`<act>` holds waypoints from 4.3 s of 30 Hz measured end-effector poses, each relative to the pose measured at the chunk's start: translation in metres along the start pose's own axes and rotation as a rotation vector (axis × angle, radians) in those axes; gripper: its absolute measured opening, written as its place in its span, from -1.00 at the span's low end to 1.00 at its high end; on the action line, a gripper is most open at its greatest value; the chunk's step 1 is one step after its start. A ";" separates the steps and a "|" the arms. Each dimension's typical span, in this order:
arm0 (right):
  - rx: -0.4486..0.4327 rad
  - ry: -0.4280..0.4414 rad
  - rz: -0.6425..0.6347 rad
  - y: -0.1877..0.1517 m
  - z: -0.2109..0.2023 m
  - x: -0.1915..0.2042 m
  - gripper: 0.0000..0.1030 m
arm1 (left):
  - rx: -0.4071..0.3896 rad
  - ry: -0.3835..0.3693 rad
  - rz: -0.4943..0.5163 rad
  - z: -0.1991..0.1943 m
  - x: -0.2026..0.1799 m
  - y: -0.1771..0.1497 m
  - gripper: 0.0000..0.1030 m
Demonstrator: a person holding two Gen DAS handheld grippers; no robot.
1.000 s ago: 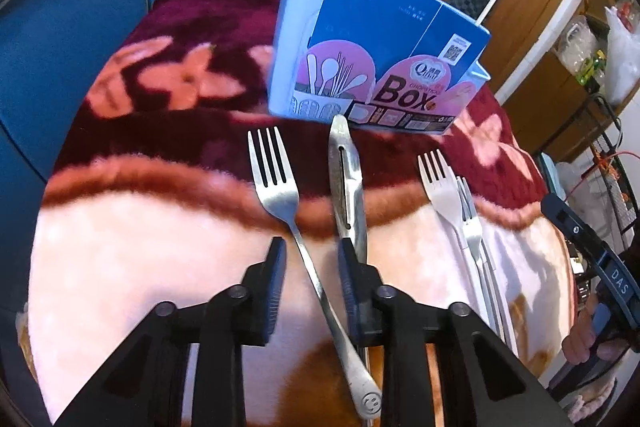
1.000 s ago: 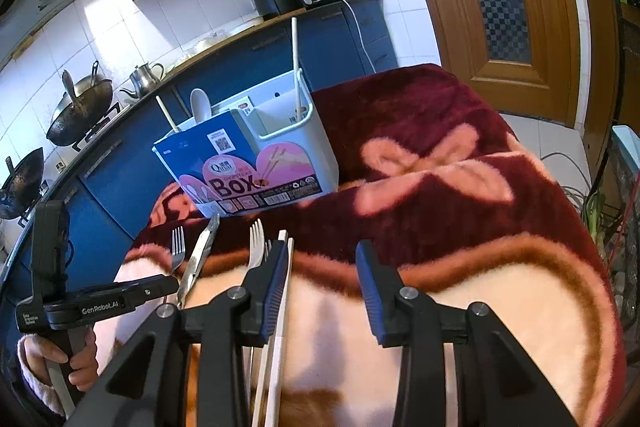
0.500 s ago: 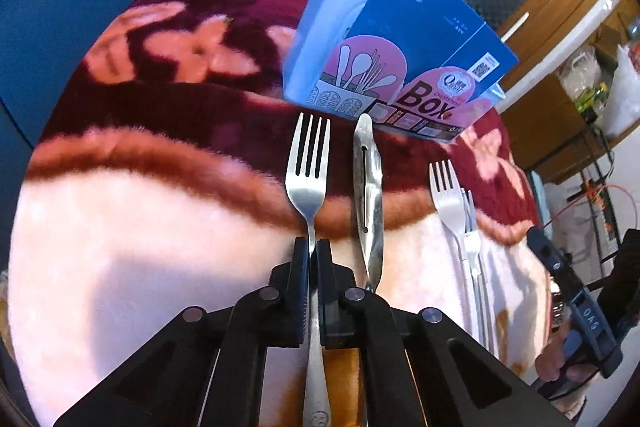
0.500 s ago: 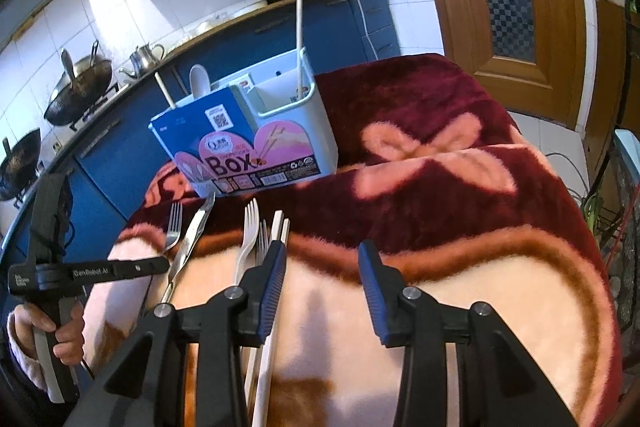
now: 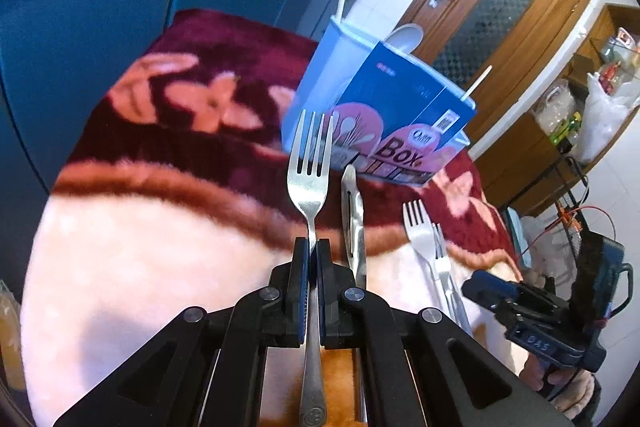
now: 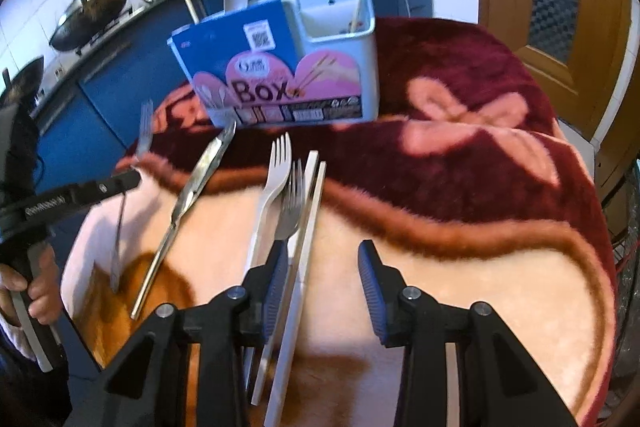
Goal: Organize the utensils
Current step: 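Lift the metal fork with the left gripper while the right grasps a white plastic knife, then carry fork and knife over the Box holder and open both grippers to drop them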
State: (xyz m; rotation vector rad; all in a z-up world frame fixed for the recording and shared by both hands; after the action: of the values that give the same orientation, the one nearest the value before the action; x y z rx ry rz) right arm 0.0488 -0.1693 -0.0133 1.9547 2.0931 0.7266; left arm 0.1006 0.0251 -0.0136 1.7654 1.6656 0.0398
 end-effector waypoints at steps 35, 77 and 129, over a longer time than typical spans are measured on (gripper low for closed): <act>0.222 -0.005 -0.021 0.031 0.027 -0.002 -0.86 | -0.095 0.070 0.073 -0.010 -0.008 -0.008 -0.94; -0.431 0.138 0.016 0.032 -0.071 -0.007 -0.87 | -0.311 0.101 0.153 -0.067 -0.054 0.047 -0.94; -0.520 -0.006 -0.142 0.170 -0.022 -0.003 -0.87 | -0.638 0.172 0.144 0.013 -0.060 0.128 -0.94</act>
State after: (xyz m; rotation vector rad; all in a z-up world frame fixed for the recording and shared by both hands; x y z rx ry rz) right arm 0.1896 -0.1744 0.0846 1.5077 1.7789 1.0972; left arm 0.2072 -0.0253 0.0662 1.4038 1.4179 0.7247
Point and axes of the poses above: each gripper's, at about its wrist camera, not at the fingertips, and z roughly the way its jaws point, x to its left, y to its top, the point moved 3 cm from there along z, roughly the way its jaws point, and after that the axes turned 7 degrees about x, right-handed, at the moved point
